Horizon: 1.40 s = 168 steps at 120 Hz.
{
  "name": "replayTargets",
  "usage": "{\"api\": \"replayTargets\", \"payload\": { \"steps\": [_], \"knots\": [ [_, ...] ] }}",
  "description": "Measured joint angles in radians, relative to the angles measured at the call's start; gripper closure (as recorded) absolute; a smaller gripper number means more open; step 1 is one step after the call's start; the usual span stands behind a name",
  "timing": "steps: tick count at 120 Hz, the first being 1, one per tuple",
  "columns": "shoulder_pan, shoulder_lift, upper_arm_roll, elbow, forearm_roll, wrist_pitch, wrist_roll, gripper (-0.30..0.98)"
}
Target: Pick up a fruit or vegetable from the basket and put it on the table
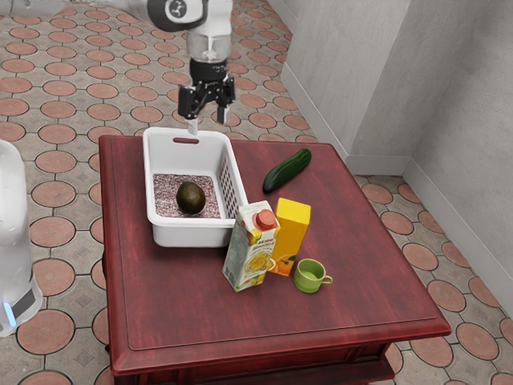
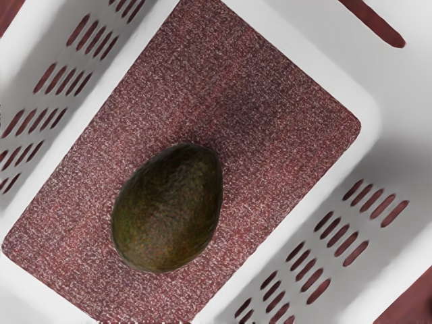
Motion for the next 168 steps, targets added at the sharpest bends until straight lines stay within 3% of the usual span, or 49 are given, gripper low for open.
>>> {"api": "replayTargets", "payload": {
  "steps": [26, 49, 72, 116, 138, 168],
  "knots": [
    [0.005, -0.019, -0.031, -0.058, -0.05, 0.059, -0.048, 0.0],
    [0.081, -0.078, -0.033, -0.111, -0.051, 0.088, -0.129, 0.0],
    [0.084, -0.131, -0.034, -0.184, -0.059, 0.099, -0.191, 0.0],
    [0.056, -0.136, -0.035, -0.271, -0.087, 0.145, -0.276, 0.0],
    [0.05, -0.145, -0.081, -0.296, -0.076, 0.152, -0.279, 0.0],
    [0.097, -0.135, -0.079, -0.314, -0.081, 0.155, -0.273, 0.0]
  ]
}}
